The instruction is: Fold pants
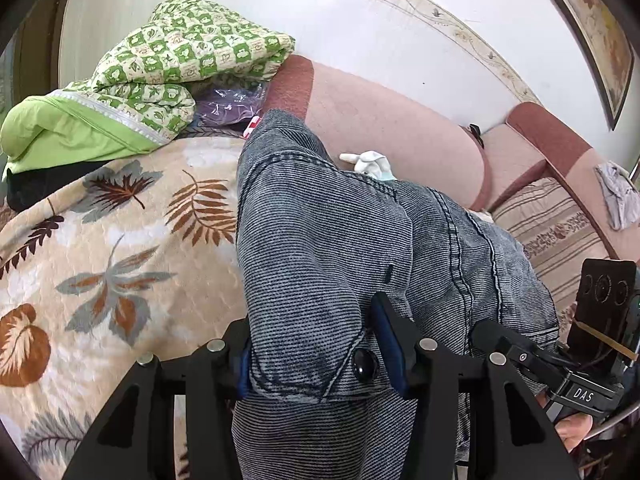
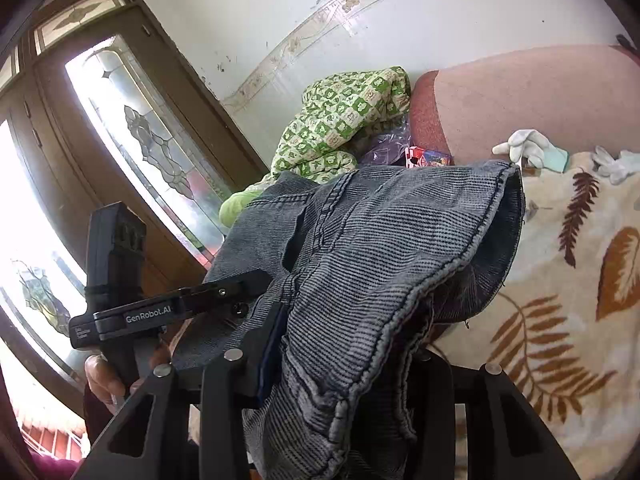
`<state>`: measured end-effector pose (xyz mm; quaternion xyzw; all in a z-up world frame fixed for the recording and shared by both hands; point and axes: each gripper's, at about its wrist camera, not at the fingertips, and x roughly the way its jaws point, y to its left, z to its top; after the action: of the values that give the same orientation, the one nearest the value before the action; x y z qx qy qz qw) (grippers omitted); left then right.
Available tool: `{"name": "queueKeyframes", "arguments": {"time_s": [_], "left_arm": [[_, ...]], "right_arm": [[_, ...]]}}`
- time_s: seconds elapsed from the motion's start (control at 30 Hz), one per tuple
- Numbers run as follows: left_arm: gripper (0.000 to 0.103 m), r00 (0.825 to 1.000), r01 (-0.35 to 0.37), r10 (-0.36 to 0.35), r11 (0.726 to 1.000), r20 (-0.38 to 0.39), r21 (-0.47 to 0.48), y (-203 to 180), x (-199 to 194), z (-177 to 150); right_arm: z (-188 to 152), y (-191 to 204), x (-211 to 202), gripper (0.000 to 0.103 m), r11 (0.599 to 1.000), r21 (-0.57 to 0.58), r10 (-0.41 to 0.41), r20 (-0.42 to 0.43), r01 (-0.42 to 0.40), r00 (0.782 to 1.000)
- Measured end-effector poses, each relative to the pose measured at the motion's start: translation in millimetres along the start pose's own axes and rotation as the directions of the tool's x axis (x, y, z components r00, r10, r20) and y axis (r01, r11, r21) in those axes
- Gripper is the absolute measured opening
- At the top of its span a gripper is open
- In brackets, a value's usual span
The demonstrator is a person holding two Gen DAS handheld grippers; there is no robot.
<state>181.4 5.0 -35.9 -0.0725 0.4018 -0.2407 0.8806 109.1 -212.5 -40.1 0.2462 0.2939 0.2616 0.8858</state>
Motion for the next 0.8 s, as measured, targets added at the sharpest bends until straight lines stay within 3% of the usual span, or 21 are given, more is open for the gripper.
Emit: {"name": "queueKeyframes", "arguments": {"time_s": [0.4, 0.8], "left_arm": [[0.053, 0.992, -0.088, 0.092, 0.995, -0.086, 0.056, 4, 65, -13], [0.053, 0.978, -0.111, 0.124, 0.991, -0.168, 0.081, 8, 97, -30]], "right_arm": [[-15, -45, 52, 0.044, 0.998, 0.033, -0.046, -0.093, 0.049, 0.995], [-32, -77, 72, 0.044, 0.991, 0.094, -0.074, -0.165, 0.091, 0.983]]}}
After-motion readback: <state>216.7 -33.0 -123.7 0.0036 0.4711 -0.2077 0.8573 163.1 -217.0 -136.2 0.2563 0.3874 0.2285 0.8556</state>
